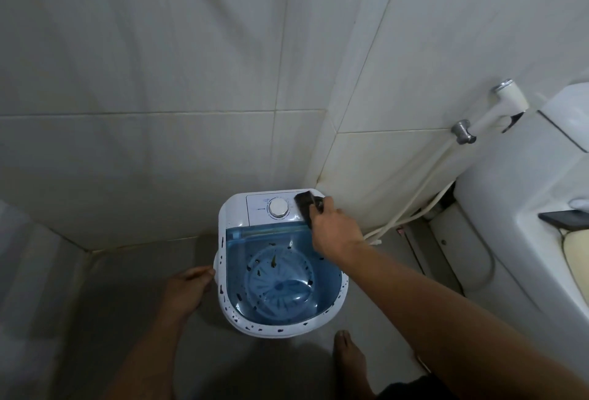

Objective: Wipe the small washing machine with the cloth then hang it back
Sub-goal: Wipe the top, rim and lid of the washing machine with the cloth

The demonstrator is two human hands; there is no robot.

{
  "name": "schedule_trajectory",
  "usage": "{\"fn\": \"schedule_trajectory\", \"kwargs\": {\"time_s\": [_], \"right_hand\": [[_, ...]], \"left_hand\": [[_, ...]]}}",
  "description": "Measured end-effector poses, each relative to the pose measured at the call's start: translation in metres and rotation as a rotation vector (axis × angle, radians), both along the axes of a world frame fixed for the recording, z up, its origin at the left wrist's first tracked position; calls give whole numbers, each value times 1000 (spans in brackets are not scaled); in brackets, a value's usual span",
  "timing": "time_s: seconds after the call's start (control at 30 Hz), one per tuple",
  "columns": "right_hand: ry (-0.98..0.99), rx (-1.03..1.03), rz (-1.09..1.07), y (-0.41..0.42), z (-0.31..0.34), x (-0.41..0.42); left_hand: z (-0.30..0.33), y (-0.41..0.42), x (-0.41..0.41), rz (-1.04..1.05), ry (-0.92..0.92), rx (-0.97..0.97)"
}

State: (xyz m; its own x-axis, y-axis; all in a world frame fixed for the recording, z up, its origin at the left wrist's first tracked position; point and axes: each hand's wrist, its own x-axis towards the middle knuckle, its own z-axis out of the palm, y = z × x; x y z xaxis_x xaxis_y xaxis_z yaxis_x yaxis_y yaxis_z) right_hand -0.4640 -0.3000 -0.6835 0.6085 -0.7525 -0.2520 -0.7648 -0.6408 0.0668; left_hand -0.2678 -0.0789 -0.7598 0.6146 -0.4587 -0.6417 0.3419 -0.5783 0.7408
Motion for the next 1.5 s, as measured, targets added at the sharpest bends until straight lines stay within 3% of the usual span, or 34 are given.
{"fn": "schedule_trajectory", "kwargs": {"time_s": [0.1,0.3,0.53,0.8,1.0,1.17,1.33,1.4,1.5], "right_hand": [[-52,24,-142,-14,13,6],[-3,67,73,32,0,7],[-63,20,-144,-11,14,19],[-166,28,-53,8,-10,21],[-289,45,-274,-37,-3,29],[-461,166,-235,-24,-13,42],[-358,112,-70,-13,-22,38],[-343,102,-136,-23,-15,38],[-550,172,-314,-36,-1,44]], "left_hand": [[-1,1,-1,-3,2,6],[2,-2,-1,-4,19,12],[-1,1,0,-30,-5,11],[1,-2,1,-9,22,12],[5,-1,-2,-7,-15,12],[4,-2,-1,5,11,12],[4,-2,0,6,23,9],[5,-3,-1,10,18,10],[8,-3,-3,4,22,7]]}}
